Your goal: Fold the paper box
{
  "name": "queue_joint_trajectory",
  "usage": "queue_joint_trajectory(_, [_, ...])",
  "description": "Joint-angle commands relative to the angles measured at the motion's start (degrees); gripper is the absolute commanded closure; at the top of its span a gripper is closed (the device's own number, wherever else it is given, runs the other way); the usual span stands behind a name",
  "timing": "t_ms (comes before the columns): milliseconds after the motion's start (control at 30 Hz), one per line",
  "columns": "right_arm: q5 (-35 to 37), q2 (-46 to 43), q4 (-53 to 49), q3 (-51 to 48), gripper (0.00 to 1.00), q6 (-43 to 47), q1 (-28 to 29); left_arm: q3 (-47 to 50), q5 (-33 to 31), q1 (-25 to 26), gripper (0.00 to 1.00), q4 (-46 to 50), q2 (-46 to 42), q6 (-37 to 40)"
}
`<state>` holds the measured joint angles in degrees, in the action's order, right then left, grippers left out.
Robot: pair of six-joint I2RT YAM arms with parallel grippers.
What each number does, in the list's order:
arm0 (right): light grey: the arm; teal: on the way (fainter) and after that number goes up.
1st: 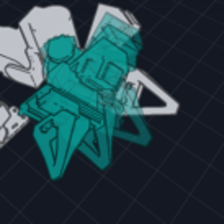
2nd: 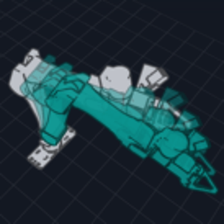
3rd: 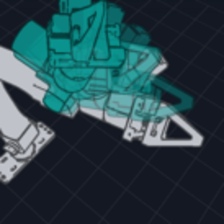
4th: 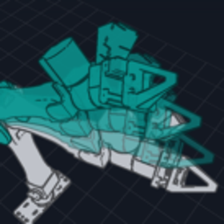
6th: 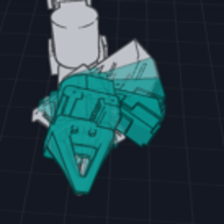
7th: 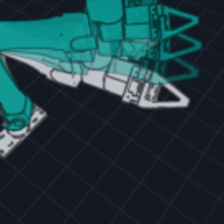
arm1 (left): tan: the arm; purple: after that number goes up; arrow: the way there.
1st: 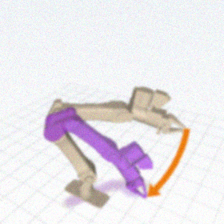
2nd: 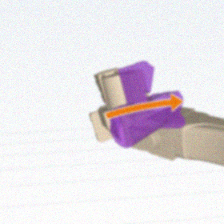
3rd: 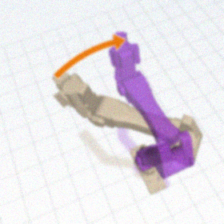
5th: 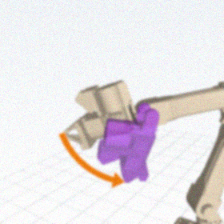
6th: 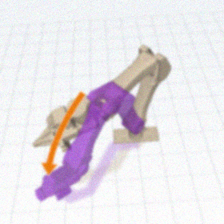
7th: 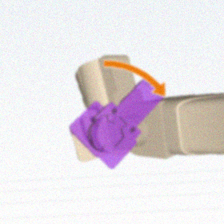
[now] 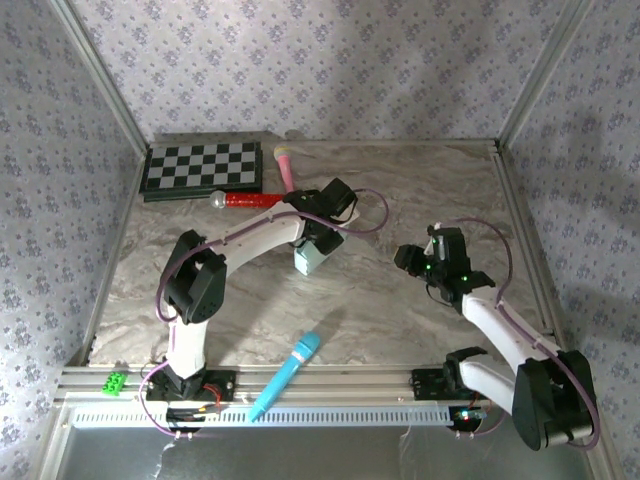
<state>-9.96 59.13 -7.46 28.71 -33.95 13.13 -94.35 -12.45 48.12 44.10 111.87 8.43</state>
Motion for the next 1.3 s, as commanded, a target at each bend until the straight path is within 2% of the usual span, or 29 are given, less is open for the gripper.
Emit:
queue_joint_trajectory(0, [-0.94, -1.35, -1.91, -0.85, 0.51, 1.02, -0.69, -2.72, 1.39, 0.1, 0.54, 2.55, 1.59, 2.16])
queue_joint_trajectory(200, [-0.77, -3.26, -3.94, -0.88, 0.51, 1.8, -1.41, -3.54, 7.23, -0.51, 0.57, 2.49, 1.46, 8.0])
queue_joint_trajectory(367, [-0.67, -4.2, -5.74, -0.75, 0.51, 2.99, -1.97, -3.0, 20.98, -2.72, 0.57, 1.39, 0.18, 16.64])
queue_joint_trajectory(467, [-0.72, -4.44, -6.29, -0.7, 0.51, 4.01, -2.14, 0.03, 26.83, -3.43, 0.56, -0.77, -2.09, 25.13])
queue_joint_trajectory(633, [-1.73, -4.17, -6.42, -0.71, 0.5, 5.39, -2.24, 3.34, 29.98, -3.54, 0.54, -1.84, -3.46, 37.82])
queue_joint_trajectory(767, [-3.26, -3.61, -6.15, -0.58, 0.5, 6.16, -2.19, 3.6, 32.86, -3.77, 0.54, -0.08, -2.9, 44.49])
queue_joint_trajectory(967, [-5.92, -3.79, -6.02, 0.76, 0.5, 8.09, -1.07, 2.81, 32.88, -3.81, 0.53, 0.94, -1.72, 46.27])
queue_joint_trajectory(1133, [-9.29, -3.26, -4.38, 3.35, 0.48, 9.79, 2.79, 2.71, 32.23, -3.81, 0.53, 0.92, -1.05, 45.08])
queue_joint_trajectory(1267, [-7.63, -1.81, -5.07, 6.02, 0.48, 10.22, 6.52, 1.99, 31.89, -3.8, 0.52, 0.87, -0.58, 43.22])
